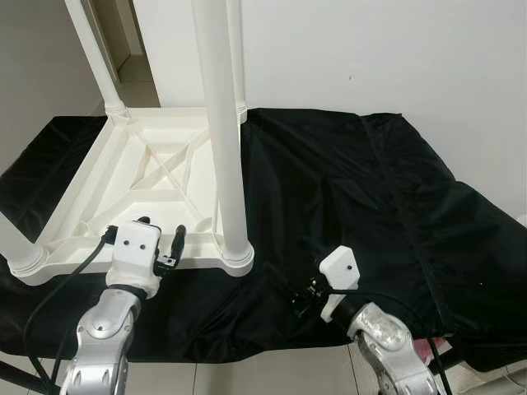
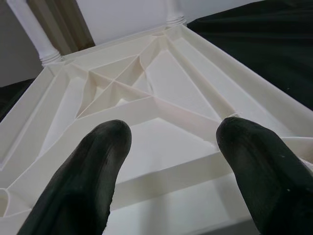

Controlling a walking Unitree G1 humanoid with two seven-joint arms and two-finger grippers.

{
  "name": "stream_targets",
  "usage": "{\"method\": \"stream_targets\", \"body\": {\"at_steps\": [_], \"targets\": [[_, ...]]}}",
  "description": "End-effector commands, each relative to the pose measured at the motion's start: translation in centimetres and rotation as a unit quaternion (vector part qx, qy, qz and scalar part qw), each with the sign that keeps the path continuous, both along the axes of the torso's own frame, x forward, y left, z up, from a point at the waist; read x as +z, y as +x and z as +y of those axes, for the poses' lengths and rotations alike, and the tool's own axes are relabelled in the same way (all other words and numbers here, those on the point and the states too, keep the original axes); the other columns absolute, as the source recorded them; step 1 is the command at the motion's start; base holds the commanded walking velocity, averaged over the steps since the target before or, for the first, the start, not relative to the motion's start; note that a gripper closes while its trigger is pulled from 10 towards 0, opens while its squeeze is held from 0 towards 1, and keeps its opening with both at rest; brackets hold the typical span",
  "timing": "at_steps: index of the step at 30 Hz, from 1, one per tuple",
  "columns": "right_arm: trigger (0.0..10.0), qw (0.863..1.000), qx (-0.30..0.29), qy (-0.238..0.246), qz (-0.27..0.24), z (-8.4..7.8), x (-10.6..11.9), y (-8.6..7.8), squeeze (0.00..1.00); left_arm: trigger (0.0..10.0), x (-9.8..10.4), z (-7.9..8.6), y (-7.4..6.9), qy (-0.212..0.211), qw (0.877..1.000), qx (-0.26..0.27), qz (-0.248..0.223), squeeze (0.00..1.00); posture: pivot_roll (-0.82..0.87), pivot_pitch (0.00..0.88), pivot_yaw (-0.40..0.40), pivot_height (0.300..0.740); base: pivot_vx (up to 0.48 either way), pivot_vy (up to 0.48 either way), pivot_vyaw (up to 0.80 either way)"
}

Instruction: Building children table

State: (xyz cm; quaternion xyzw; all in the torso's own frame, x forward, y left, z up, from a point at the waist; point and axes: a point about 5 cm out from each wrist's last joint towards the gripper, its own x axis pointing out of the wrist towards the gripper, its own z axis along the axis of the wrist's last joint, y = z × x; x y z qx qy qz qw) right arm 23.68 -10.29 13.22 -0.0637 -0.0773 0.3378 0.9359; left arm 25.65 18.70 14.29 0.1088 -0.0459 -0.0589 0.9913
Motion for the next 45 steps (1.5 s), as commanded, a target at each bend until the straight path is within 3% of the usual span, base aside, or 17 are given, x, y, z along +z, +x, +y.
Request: {"method": "stream_targets", "body": {"at_steps": [1, 5, 17, 29, 36, 45], "targets": [[10.0, 1.0, 0.006, 0.0, 0.009, 0.3, -0.3, 0.2, 0.0, 10.0, -0.1, 0.3, 0.3, -0.012, 1.0, 0.008, 0.005, 0.0, -0.02, 0.02, 0.036, 0.74, 0.0, 0.0, 0.0], [10.0, 1.0, 0.006, 0.002, 0.013, 0.5, -0.5, 0.1, 0.0, 10.0, -0.5, 0.5, 0.0, -0.03, 0.999, 0.024, 0.016, 0.0, -0.01, 0.022, 0.039, 0.74, 0.0, 0.0, 0.0], [10.0, 1.0, -0.004, 0.005, 0.018, 0.4, -0.8, 0.3, 0.0, 10.0, -0.8, 0.2, -0.1, -0.033, 0.999, 0.024, 0.02, 0.0, -0.01, 0.032, 0.046, 0.74, 0.0, 0.214, 0.0], [10.0, 1.0, -0.023, 0.008, 0.018, 0.1, -1.1, 0.6, 0.0, 10.0, -0.6, 0.0, 0.2, -0.029, 0.999, 0.02, 0.019, 0.0, -0.01, 0.032, 0.052, 0.74, 0.0, 0.352, 0.0], [10.0, 0.999, -0.035, 0.008, 0.018, -0.2, -1.3, 0.7, 0.0, 10.0, -0.5, -0.5, 0.1, -0.01, 1.0, 0.012, 0.009, 0.0, -0.01, 0.037, 0.047, 0.74, 0.0, 0.0, 0.0], [10.0, 0.994, -0.104, 0.013, 0.007, -1.6, -1.6, 0.7, 0.0, 10.0, -0.4, -1.8, -0.3, 0.009, 1.0, -0.015, -0.006, 0.0, -0.02, 0.036, 0.042, 0.74, 0.0, 0.0, 0.0]]}}
